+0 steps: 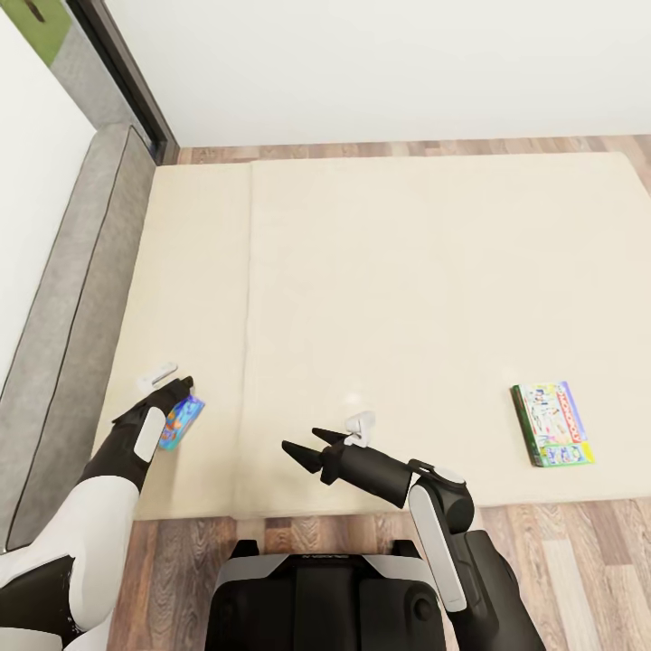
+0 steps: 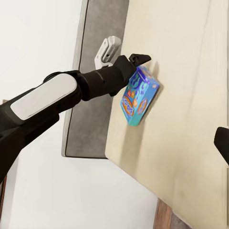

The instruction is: Put all the toys in the child's room - the three board games (two on the bed and one on the table), the two jigsaw puzzles on the table, and the tennis ball on the table - inside the toy box on the table in the child's room.

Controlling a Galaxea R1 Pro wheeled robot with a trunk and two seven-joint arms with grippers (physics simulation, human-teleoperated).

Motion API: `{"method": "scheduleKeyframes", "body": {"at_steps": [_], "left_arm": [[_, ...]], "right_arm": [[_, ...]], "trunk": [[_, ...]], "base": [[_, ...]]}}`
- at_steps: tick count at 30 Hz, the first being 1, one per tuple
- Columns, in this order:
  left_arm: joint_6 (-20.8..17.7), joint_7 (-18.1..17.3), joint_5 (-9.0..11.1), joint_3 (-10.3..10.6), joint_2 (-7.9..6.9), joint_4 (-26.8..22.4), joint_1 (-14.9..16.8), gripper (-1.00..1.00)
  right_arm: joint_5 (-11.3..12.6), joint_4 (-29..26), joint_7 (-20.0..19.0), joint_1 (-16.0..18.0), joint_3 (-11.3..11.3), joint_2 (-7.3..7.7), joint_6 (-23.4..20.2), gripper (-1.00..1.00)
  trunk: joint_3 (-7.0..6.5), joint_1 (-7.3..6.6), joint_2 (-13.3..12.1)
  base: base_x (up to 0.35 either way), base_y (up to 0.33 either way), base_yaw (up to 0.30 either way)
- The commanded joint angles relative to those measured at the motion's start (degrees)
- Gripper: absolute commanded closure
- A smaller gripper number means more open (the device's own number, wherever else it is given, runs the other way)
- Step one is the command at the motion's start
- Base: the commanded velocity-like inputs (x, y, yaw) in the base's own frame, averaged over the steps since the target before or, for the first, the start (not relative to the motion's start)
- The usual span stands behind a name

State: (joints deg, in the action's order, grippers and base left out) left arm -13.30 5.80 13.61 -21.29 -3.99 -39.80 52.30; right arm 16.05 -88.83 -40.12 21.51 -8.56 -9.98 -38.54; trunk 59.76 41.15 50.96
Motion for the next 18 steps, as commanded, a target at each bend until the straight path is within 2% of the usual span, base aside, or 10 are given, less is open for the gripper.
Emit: {"method": "scheduleKeyframes", "body": {"at_steps": [1, 11, 15, 18], "left_arm": [[-0.32, 0.26, 0.64, 0.03, 0.00, -0.11, 0.00, -1.00], [-0.32, 0.26, 0.63, -0.63, -0.05, -0.71, 0.00, -1.00], [-0.39, 0.55, 0.62, -2.21, -0.06, -2.31, 0.00, -1.00], [-0.67, 2.51, 0.63, -3.47, -0.14, -3.03, 0.00, -1.00]], "right_arm": [[0.30, -0.02, -0.01, 0.02, 0.04, -0.02, -0.39, -1.00], [0.30, -0.02, -0.05, -0.01, 0.06, -0.02, -0.39, -1.00], [0.30, -0.02, -0.05, -0.02, 0.04, -0.02, -0.39, -1.00], [0.30, -0.02, -0.05, -0.01, 0.04, -0.02, -0.39, -1.00]], "trunk": [[0.03, 0.01, 0.03], [0.03, 0.01, 0.03], [0.03, 0.01, 0.03], [0.03, 0.01, 0.03]], "base": [[0.001, -0.104, 0.000], [0.000, -0.027, 0.000], [0.000, -0.002, 0.000], [0.000, 0.000, 0.000]]}}
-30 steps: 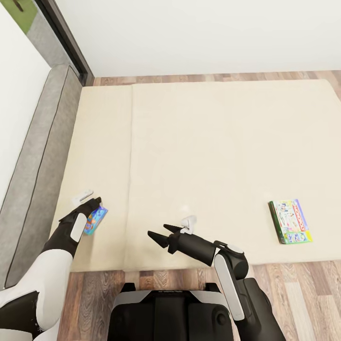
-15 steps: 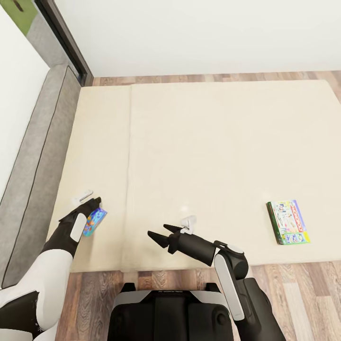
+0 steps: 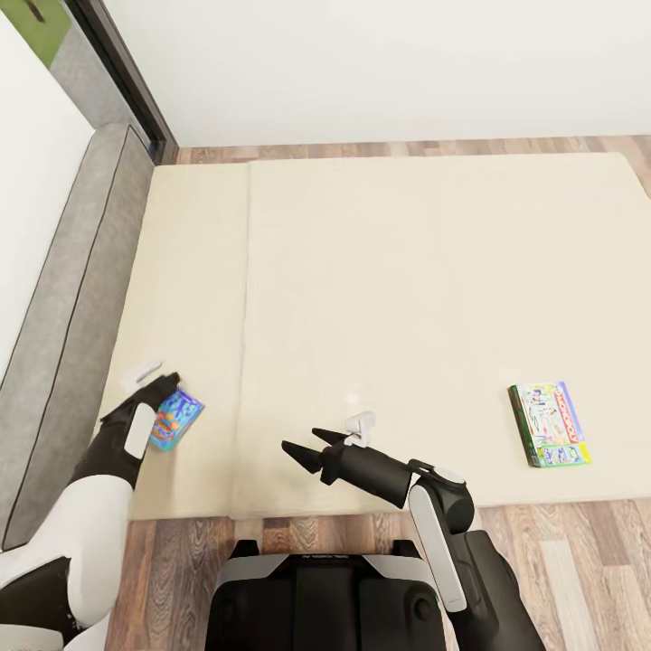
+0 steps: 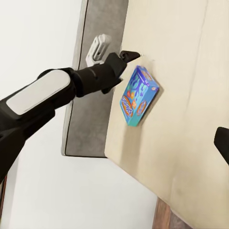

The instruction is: Put all the toys in the child's room - the three board games (two on the bed and one on the table), the two jigsaw puzzles on the table, and the tennis ball on the table - inside the toy box on the table in the child's room.

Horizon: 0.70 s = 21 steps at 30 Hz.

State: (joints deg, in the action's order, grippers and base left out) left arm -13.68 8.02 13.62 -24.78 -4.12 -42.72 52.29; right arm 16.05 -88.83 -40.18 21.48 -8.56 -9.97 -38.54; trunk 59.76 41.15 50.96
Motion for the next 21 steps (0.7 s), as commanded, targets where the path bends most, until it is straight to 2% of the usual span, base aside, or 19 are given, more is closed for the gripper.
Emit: {"method": "scheduleKeyframes", "body": {"at_steps": [1, 7, 21], "left_arm": [[-0.40, 1.66, 0.61, -0.36, -0.10, -0.28, 0.00, -1.00], [-0.59, 4.97, 0.62, -0.94, -0.48, -0.55, 0.00, -1.00], [-0.86, 5.88, 0.53, -1.13, -1.09, -0.60, 0.00, -1.00]], "right_arm": [[0.29, -0.03, 0.01, 0.03, 0.04, -0.02, -0.39, -1.00], [0.29, -0.03, 0.01, 0.04, 0.05, -0.02, -0.39, -1.00], [0.29, -0.03, 0.01, 0.02, 0.05, -0.02, -0.39, -1.00]], "trunk": [[0.03, 0.01, 0.03], [0.03, 0.01, 0.03], [0.03, 0.01, 0.03]], "base": [[0.000, 0.000, 0.000], [0.000, 0.000, 0.000], [0.000, 0.000, 0.000]]}}
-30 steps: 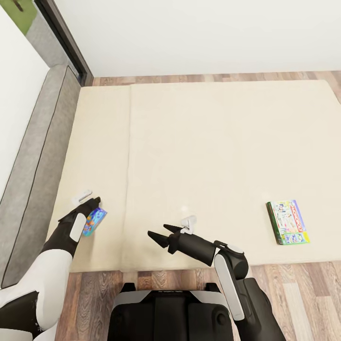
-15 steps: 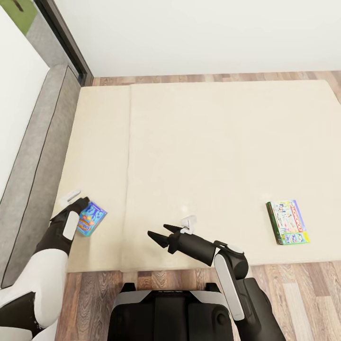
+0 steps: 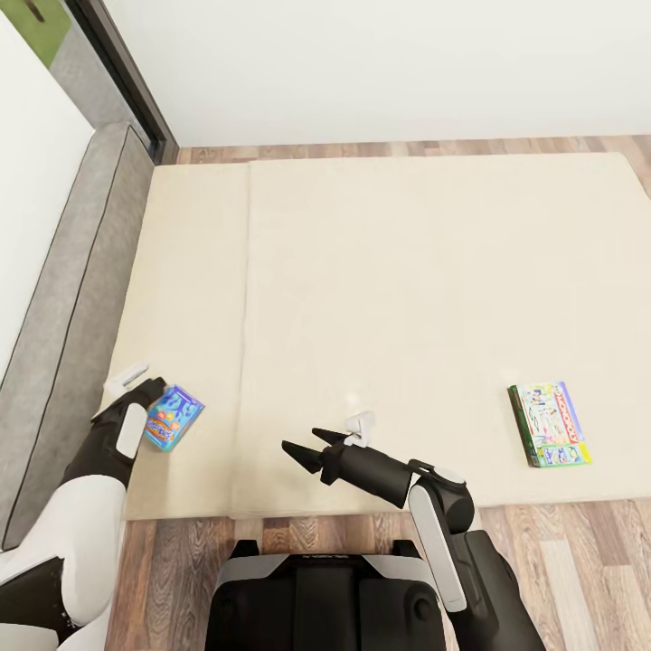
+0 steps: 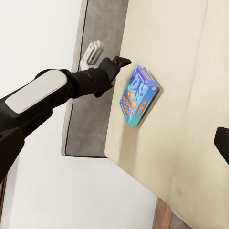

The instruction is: Put all the toys in the child's room - the three board games (two on the bed and one on the table), the two jigsaw puzzles on the table, and the tennis ball on the table - inside the toy box on the table in the child's room.

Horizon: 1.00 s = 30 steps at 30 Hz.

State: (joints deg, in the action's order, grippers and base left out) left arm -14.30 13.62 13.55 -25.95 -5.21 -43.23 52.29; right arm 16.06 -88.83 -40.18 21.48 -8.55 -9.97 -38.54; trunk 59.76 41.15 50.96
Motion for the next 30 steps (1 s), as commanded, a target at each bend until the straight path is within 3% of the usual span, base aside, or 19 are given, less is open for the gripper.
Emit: {"method": "scheduleKeyframes", "body": {"at_steps": [1, 10, 19, 30], "left_arm": [[-0.25, 0.30, 0.59, 0.04, -0.13, -0.10, 0.00, -1.00], [-2.91, 1.25, 0.58, -0.55, -1.02, -0.10, 0.00, -1.00], [-4.72, 6.65, 0.67, -2.87, -1.07, -0.10, 0.00, -1.00], [-7.36, 7.92, 0.79, -3.26, -1.02, -0.10, 0.00, -1.00]], "right_arm": [[0.29, -0.03, 0.01, 0.01, 0.05, -0.02, -0.39, -1.00], [0.29, -0.03, 0.08, 0.04, 0.03, -0.02, -0.39, -1.00], [0.29, -0.03, 0.10, 0.00, 0.02, -0.02, -0.39, -1.00], [0.29, -0.03, 0.10, 0.04, 0.02, -0.02, -0.39, -1.00]], "trunk": [[0.03, 0.01, 0.03], [0.03, 0.01, 0.03], [0.03, 0.01, 0.03], [0.03, 0.01, 0.03]], "base": [[0.000, 0.000, 0.000], [0.000, 0.000, 0.000], [0.000, 0.000, 0.000], [0.000, 0.000, 0.000]]}}
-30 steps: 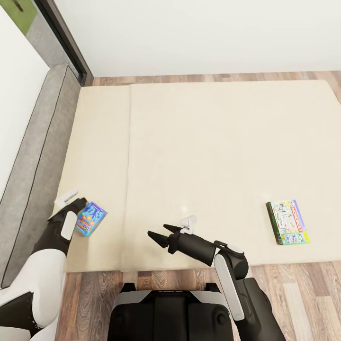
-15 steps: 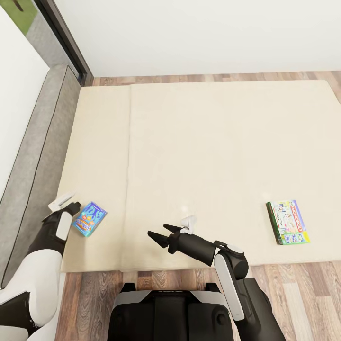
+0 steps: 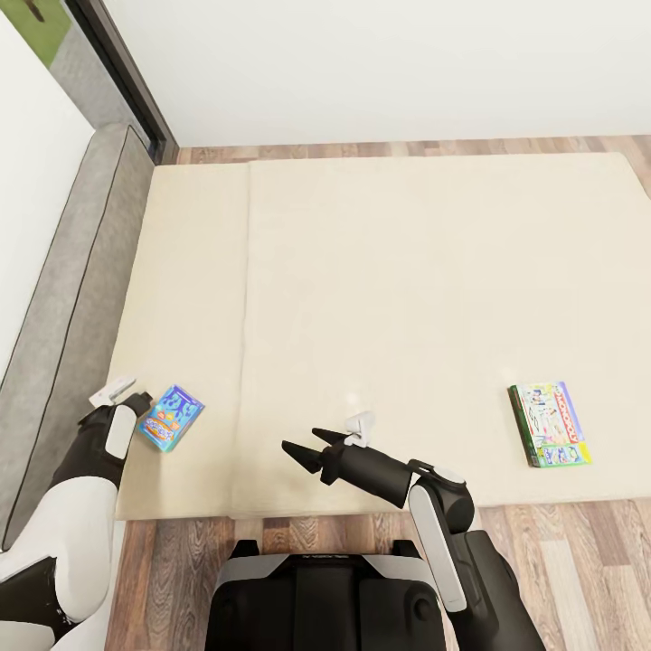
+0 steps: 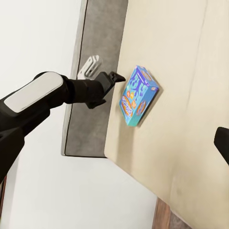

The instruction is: Put all the toys in the child's room - the three board games (two on the bed and one on the table), the two jigsaw puzzles on the table, and the tennis ball on the table - inside the toy box on the table in the child's room.

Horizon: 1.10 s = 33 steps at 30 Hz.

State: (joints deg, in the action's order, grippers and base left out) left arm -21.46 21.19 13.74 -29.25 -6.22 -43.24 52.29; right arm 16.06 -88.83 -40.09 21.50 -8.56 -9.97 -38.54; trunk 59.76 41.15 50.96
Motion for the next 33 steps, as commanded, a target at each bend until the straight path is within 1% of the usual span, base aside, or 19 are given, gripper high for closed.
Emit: {"method": "scheduleKeyframes", "body": {"at_steps": [1, 4, 7, 8, 13, 14, 15, 19, 24, 26, 28, 29, 30, 33], "left_arm": [[-0.24, 0.36, 0.60, 0.02, 0.01, -0.09, 0.01, -1.00], [-0.34, 0.35, 0.63, -0.07, 0.04, -0.07, 0.01, -1.00], [-0.38, 0.24, 0.63, -0.68, 0.05, -0.07, 0.01, -1.00], [-0.40, 0.18, 0.62, -1.49, 0.06, -0.08, 0.01, -1.00], [-0.38, -0.01, 0.60, -4.06, 0.12, -0.07, 0.01, -1.00], [-0.39, -0.09, 0.60, -4.90, 0.13, -0.04, 0.01, -1.00], [-0.40, -0.13, 0.60, -5.21, 0.14, -0.04, 0.01, -1.00], [-0.35, -0.30, 0.59, -6.09, 0.15, -0.02, 0.01, -1.00], [-0.31, -0.69, 0.75, -6.69, 0.15, -0.01, -0.06, -1.00], [-0.32, -1.28, 1.21, -7.11, 0.15, 0.00, -0.07, -1.00], [-0.32, -2.16, 2.13, -7.55, 0.15, 0.03, -0.07, -1.00], [-0.32, -2.64, 2.73, -7.71, 0.15, 0.04, -0.09, -1.00], [-0.43, -3.62, 4.03, -7.95, 0.12, 0.06, -0.12, -1.00], [-0.73, -4.77, 5.76, -8.11, 0.09, 0.07, -0.19, -1.00]], "right_arm": [[0.29, -0.03, 0.01, 0.02, 0.04, -0.02, -0.39, -1.00], [0.29, -0.03, 0.01, -0.02, 0.04, -0.02, -0.39, -1.00], [0.29, -0.03, 0.01, -0.02, 0.04, -0.02, -0.39, -1.00], [0.29, -0.03, 0.01, -0.02, 0.04, -0.02, -0.39, -1.00], [0.29, -0.03, 0.01, 0.00, 0.04, -0.02, -0.39, -1.00], [0.29, -0.03, 0.01, 0.01, 0.04, -0.02, -0.39, -1.00], [0.29, -0.03, 0.01, 0.00, 0.04, -0.02, -0.39, -1.00], [0.29, -0.03, 0.01, 0.02, 0.04, -0.02, -0.39, -1.00], [0.29, -0.03, 0.01, 0.03, 0.04, -0.02, -0.39, -1.00], [0.29, -0.03, 0.01, 0.03, 0.04, -0.02, -0.39, -1.00], [0.29, -0.03, 0.01, 0.01, 0.04, -0.02, -0.39, -1.00], [0.29, -0.03, 0.01, 0.01, 0.04, -0.02, -0.39, -1.00], [0.29, -0.03, 0.01, 0.02, 0.04, -0.02, -0.39, -1.00], [0.29, -0.03, 0.01, 0.01, 0.04, -0.02, -0.39, -1.00]], "trunk": [[0.03, 0.01, 0.03], [0.03, 0.01, 0.03], [0.03, 0.01, 0.03], [0.03, 0.01, 0.03], [0.03, 0.01, 0.03], [0.03, 0.01, 0.03], [0.03, 0.01, 0.03], [0.03, 0.01, 0.03], [0.03, 0.01, 0.03], [0.03, 0.01, 0.03], [0.03, 0.01, 0.03], [0.03, 0.01, 0.03], [0.03, 0.01, 0.03], [0.03, 0.01, 0.03]], "base": [[0.000, 0.000, 0.000], [0.000, 0.000, 0.000], [0.000, 0.000, 0.000], [0.000, 0.000, 0.000], [0.000, 0.000, 0.000], [0.000, 0.000, 0.000], [0.000, 0.000, 0.000], [0.000, 0.000, 0.000], [0.000, 0.000, 0.000], [0.000, 0.000, 0.000], [0.000, 0.000, 0.000], [0.000, 0.000, 0.000], [0.000, 0.000, 0.000], [0.000, 0.000, 0.000]]}}
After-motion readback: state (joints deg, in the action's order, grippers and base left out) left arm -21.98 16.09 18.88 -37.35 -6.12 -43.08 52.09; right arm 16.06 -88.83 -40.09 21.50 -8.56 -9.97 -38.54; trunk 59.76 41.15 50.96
